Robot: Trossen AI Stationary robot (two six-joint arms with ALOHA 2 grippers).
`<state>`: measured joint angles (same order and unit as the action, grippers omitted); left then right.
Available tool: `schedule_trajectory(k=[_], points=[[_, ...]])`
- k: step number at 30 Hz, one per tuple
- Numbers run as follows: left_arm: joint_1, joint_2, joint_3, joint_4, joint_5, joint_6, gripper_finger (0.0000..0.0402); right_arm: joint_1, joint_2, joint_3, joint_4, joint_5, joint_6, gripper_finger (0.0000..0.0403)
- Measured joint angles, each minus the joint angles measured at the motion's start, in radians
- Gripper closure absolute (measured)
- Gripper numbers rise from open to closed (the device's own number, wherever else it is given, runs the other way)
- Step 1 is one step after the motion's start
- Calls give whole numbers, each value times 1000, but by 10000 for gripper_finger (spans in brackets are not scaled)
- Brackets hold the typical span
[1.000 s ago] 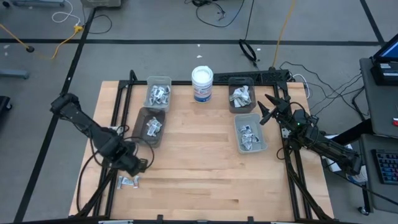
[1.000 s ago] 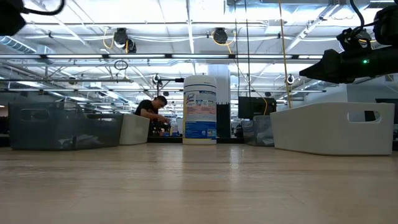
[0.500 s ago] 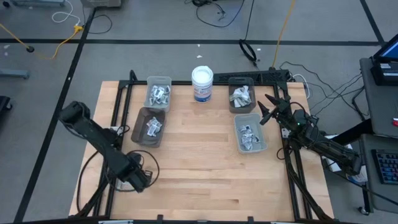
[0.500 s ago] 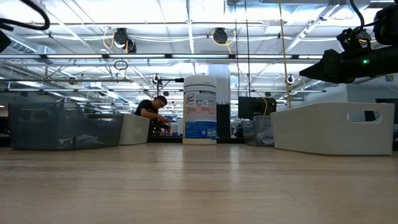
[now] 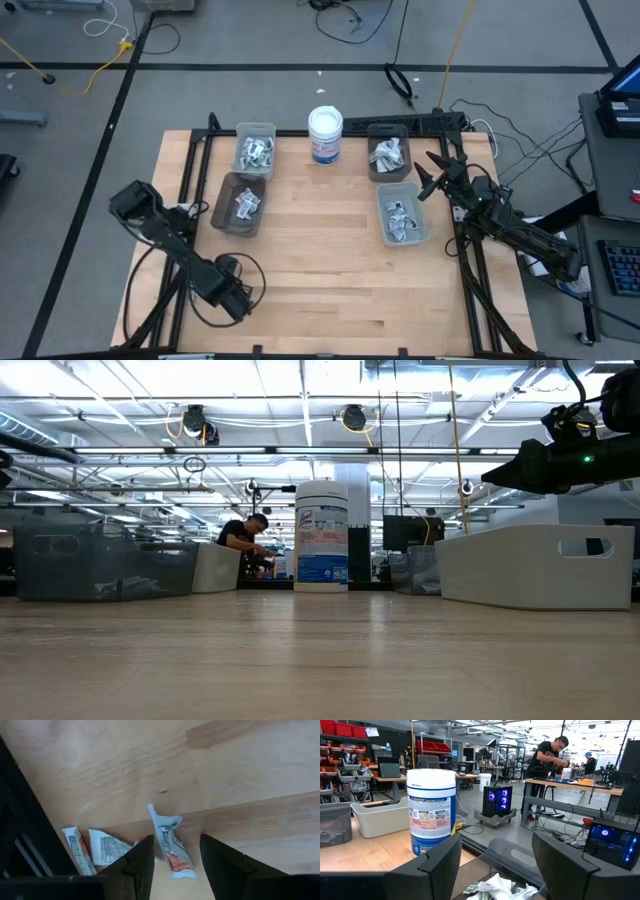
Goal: Pick & Place First Aid Supplies
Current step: Put the orange ointment pack into the left black bin
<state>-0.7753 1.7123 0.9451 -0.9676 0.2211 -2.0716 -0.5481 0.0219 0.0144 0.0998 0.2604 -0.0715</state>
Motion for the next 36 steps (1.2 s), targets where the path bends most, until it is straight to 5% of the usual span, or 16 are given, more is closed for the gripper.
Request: schedule_trajectory(k=[5,13,20,36], points=[[0,9,2,3,0,13,268,0,0,0,0,0,0,165],[0,11,0,61,-4,61,392,0,0,0,0,0,0,165],[1,-20,-2,48,-13,87,398,0,0,0,0,0,0,165],[43,-388,-2,-157,-108,230,400,0,0,0,0,0,0,165]])
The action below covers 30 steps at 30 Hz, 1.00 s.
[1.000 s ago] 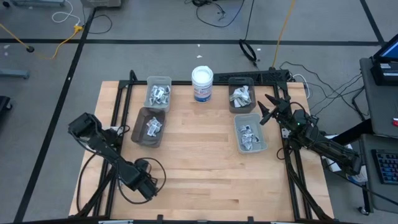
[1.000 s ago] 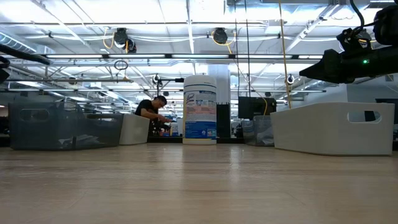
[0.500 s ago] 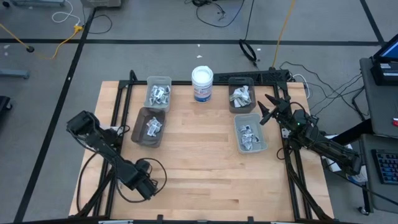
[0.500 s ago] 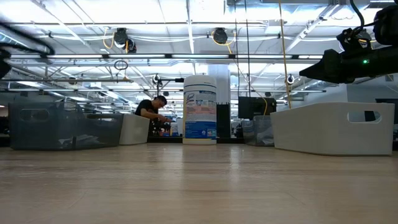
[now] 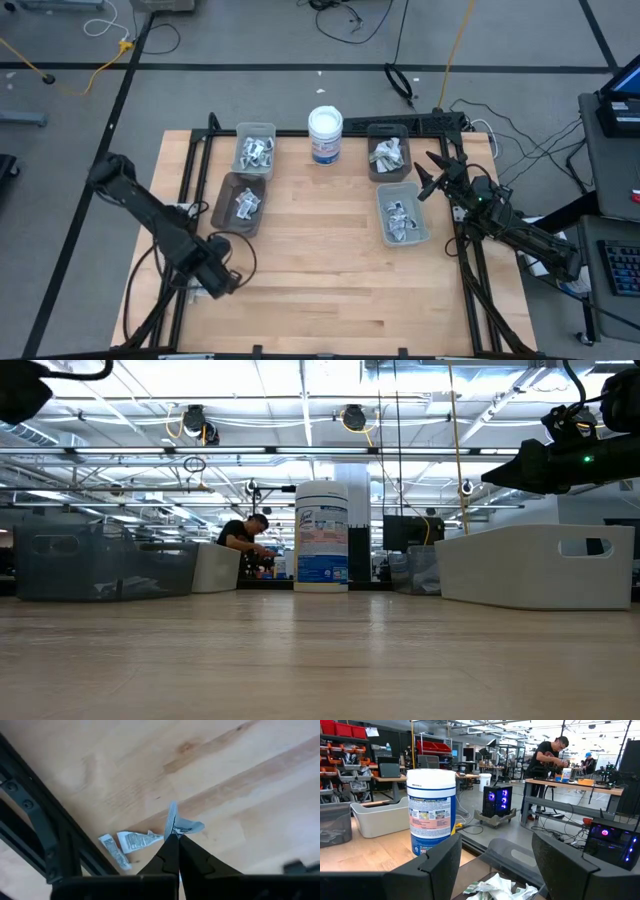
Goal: Pick & Place First Aid Supplies
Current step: Put the orange ointment pack into the left black bin
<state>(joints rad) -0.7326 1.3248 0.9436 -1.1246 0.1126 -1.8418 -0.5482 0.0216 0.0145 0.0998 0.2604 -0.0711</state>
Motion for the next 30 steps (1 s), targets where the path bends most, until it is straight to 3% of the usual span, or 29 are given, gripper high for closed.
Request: schedule_trajectory(k=[5,8,30], points=[[7,-51,0,-31,-26,1,401,0,0,0,0,0,0,165],[69,-51,1,-57,-20,44,401,0,0,0,0,0,0,165],[784,-118,2,-161,-39,717,401,0,0,0,0,0,0,165]])
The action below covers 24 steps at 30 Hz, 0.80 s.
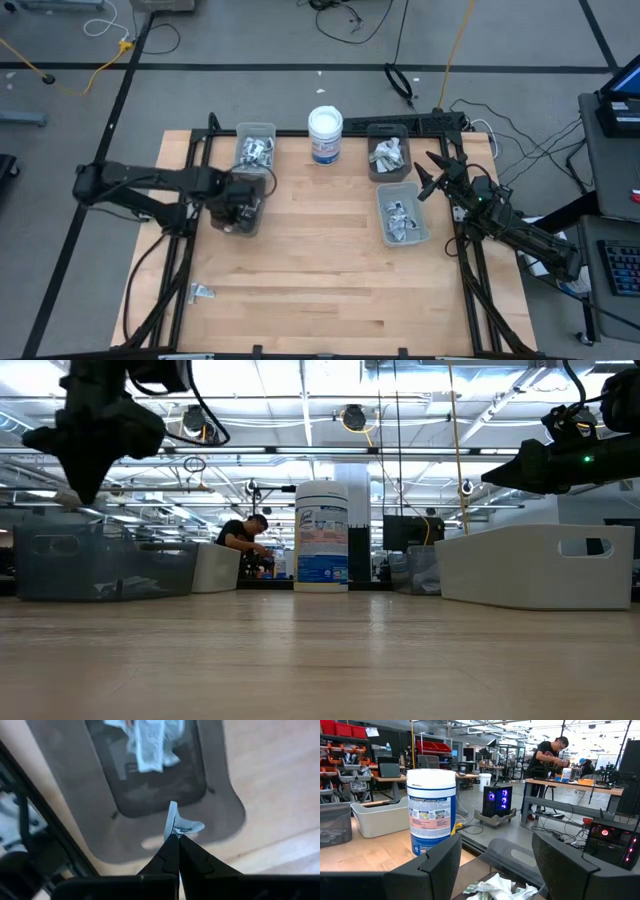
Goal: Pick & Place First Aid Supplies
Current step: Put the orange ointment pack into the left black bin
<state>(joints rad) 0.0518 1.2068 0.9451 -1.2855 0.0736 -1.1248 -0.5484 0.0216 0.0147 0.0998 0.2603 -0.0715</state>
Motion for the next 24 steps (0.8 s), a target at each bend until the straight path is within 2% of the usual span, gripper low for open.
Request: schedule_trajectory(k=[9,15,24], points=[[228,-3,0,-5,-1,192,401,0,0,0,0,0,0,165],[241,70,-6,26,-59,242,401,0,0,0,0,0,0,165],[241,179,-85,166,-117,279,401,0,0,0,0,0,0,165]])
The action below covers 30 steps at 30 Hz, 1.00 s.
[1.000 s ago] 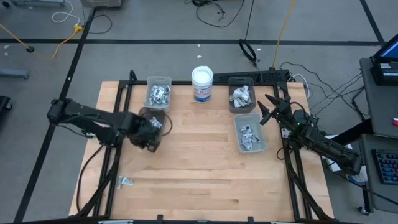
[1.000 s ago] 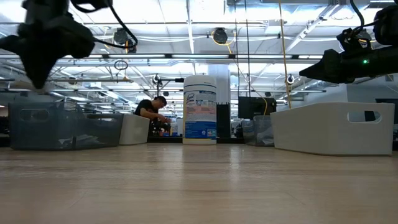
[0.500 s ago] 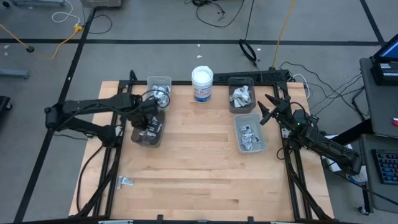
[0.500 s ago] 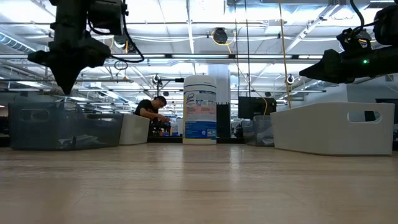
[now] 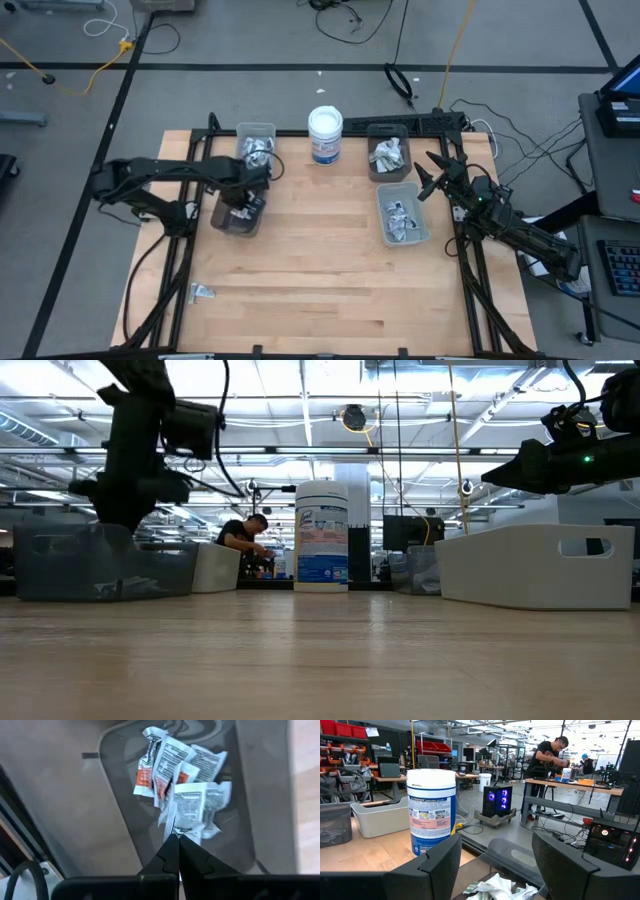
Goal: Pick & Place First Aid Supplies
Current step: Put the orange ointment pack into the left black bin
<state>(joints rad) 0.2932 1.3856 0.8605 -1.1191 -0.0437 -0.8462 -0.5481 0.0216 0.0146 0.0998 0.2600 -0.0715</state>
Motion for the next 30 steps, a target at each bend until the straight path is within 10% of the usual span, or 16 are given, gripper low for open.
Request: schedule_trajectory(k=[10,22,30], points=[[8,61,-20,35,-10,-10,394,0,0,0,0,0,0,165],[22,39,-19,35,22,18,229,0,0,0,0,0,0,165],[38,-28,39,8,94,292,194,0,0,0,0,0,0,165]])
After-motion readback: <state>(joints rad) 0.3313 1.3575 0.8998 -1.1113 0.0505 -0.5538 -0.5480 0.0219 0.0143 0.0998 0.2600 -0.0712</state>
